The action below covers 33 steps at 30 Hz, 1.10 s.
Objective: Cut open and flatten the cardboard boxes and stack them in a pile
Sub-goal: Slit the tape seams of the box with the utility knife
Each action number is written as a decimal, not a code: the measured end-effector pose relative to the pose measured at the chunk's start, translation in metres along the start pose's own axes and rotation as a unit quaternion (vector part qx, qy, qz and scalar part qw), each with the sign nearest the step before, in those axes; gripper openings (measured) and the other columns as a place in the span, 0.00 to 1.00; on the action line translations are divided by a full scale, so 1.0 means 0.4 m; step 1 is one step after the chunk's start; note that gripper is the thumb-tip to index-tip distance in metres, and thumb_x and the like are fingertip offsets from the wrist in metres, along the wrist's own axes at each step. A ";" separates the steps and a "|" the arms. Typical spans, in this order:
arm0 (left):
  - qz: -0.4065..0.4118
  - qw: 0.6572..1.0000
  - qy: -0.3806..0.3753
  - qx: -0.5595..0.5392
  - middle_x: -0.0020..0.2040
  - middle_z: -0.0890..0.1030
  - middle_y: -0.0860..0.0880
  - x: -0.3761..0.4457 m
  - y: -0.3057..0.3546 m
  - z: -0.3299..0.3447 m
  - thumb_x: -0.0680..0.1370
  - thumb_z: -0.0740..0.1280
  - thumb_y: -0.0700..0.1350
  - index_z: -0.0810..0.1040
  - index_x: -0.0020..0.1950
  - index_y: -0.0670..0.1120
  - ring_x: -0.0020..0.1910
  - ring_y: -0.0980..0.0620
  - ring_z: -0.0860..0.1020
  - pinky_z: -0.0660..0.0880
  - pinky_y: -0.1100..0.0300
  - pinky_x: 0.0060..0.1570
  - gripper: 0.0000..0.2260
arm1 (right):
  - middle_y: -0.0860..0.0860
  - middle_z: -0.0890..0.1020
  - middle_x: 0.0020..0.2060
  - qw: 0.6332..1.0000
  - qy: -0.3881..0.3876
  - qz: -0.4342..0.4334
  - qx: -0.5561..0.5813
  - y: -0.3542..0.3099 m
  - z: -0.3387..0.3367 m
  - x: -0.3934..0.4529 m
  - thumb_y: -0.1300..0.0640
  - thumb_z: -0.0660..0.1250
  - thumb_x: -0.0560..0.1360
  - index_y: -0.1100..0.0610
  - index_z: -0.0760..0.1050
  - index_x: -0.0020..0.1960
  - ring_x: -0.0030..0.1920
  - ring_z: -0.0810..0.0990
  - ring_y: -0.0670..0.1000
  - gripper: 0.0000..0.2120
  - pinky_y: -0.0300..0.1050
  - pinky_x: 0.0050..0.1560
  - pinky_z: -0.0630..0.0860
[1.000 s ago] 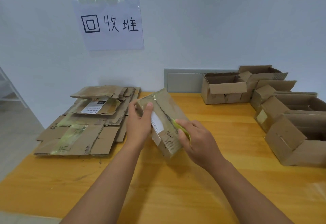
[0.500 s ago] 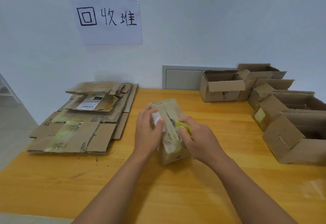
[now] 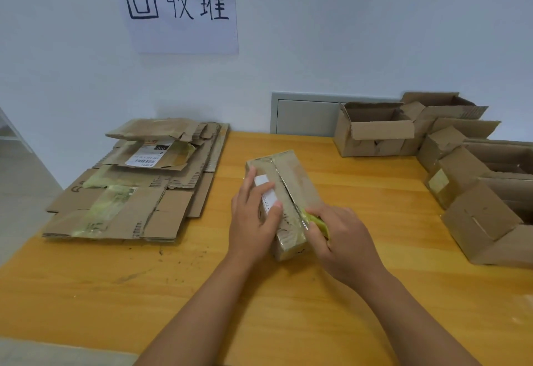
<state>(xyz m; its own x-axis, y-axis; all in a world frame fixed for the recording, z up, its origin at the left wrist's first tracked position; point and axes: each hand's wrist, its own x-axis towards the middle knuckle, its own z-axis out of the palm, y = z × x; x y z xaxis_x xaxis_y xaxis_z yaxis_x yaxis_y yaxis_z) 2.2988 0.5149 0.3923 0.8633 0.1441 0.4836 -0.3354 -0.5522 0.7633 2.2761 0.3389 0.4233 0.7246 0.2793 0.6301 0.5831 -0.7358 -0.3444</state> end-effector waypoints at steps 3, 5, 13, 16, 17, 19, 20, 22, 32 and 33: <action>0.012 1.000 0.020 0.005 0.75 0.62 0.62 -0.002 0.003 0.003 0.76 0.60 0.59 0.75 0.65 0.56 0.73 0.54 0.57 0.57 0.62 0.66 0.19 | 0.52 0.84 0.38 0.999 0.036 -0.011 0.015 0.003 -0.020 -0.017 0.54 0.60 0.72 0.60 0.82 0.47 0.41 0.73 0.49 0.15 0.42 0.43 0.67; 0.039 0.998 0.045 0.008 0.70 0.70 0.61 -0.003 0.004 0.005 0.77 0.62 0.56 0.78 0.62 0.53 0.72 0.53 0.61 0.60 0.61 0.68 0.16 | 0.54 0.85 0.39 0.995 0.084 -0.020 0.041 -0.006 -0.030 -0.013 0.56 0.60 0.72 0.63 0.82 0.47 0.41 0.74 0.49 0.15 0.45 0.44 0.70; 0.075 0.996 0.017 0.049 0.69 0.70 0.59 -0.026 0.009 0.000 0.77 0.61 0.55 0.77 0.60 0.50 0.74 0.51 0.62 0.62 0.52 0.70 0.16 | 0.55 0.84 0.43 0.999 0.019 0.026 0.030 -0.017 0.017 0.025 0.51 0.58 0.77 0.61 0.80 0.56 0.41 0.82 0.59 0.19 0.53 0.41 0.80; 0.060 0.997 -0.001 0.045 0.72 0.66 0.60 -0.035 0.009 0.001 0.76 0.61 0.56 0.74 0.63 0.50 0.75 0.53 0.60 0.61 0.52 0.70 0.18 | 0.54 0.84 0.41 0.999 0.031 0.020 0.005 -0.010 0.010 -0.003 0.52 0.58 0.75 0.60 0.81 0.53 0.39 0.81 0.58 0.18 0.48 0.39 0.76; 0.053 0.998 -0.003 0.038 0.72 0.65 0.61 -0.035 0.011 0.001 0.76 0.61 0.56 0.74 0.63 0.50 0.75 0.53 0.59 0.61 0.51 0.71 0.19 | 0.54 0.84 0.41 0.999 0.035 0.016 -0.005 -0.009 0.005 -0.016 0.52 0.59 0.74 0.60 0.82 0.52 0.39 0.81 0.57 0.17 0.47 0.39 0.75; 0.041 0.999 -0.003 0.025 0.72 0.65 0.61 -0.037 0.015 0.005 0.76 0.61 0.56 0.74 0.63 0.50 0.75 0.53 0.59 0.62 0.49 0.71 0.18 | 0.54 0.84 0.41 0.999 0.039 0.008 -0.019 -0.008 -0.008 -0.040 0.53 0.59 0.74 0.60 0.82 0.51 0.41 0.79 0.54 0.17 0.46 0.39 0.75; 0.037 0.999 -0.002 0.020 0.72 0.65 0.61 -0.038 0.017 0.006 0.75 0.61 0.55 0.74 0.63 0.50 0.75 0.52 0.60 0.63 0.48 0.71 0.18 | 0.54 0.84 0.41 0.999 0.040 0.005 -0.021 -0.006 -0.013 -0.050 0.53 0.59 0.74 0.60 0.82 0.51 0.41 0.79 0.54 0.16 0.47 0.40 0.75; 0.033 0.999 0.002 0.017 0.72 0.66 0.61 -0.039 0.017 0.007 0.75 0.61 0.55 0.74 0.63 0.50 0.74 0.52 0.61 0.63 0.47 0.71 0.18 | 0.55 0.84 0.39 0.999 0.037 0.001 -0.020 -0.001 -0.022 -0.069 0.53 0.59 0.74 0.60 0.81 0.52 0.40 0.79 0.56 0.16 0.50 0.42 0.74; 0.020 1.000 0.004 0.021 0.73 0.65 0.61 -0.048 0.013 0.014 0.77 0.60 0.53 0.73 0.63 0.54 0.71 0.55 0.61 0.60 0.57 0.64 0.15 | 0.54 0.81 0.38 0.997 0.071 -0.032 -0.005 0.011 -0.061 -0.191 0.56 0.61 0.76 0.64 0.81 0.55 0.40 0.74 0.50 0.16 0.45 0.41 0.72; 0.019 0.999 0.003 0.030 0.73 0.65 0.60 -0.049 0.015 0.014 0.77 0.60 0.53 0.73 0.63 0.54 0.71 0.54 0.61 0.59 0.58 0.64 0.14 | 0.54 0.81 0.38 0.996 0.085 -0.023 0.005 0.011 -0.065 -0.201 0.56 0.61 0.76 0.64 0.81 0.55 0.39 0.74 0.50 0.15 0.47 0.41 0.73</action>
<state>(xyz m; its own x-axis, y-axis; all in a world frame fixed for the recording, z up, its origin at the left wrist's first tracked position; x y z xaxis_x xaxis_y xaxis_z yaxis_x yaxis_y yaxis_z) 2.2822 0.5040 0.3850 0.8480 0.1261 0.5147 -0.3451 -0.6057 0.7170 2.2111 0.2972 0.3893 0.6245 0.2025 0.7543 0.6184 -0.7182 -0.3192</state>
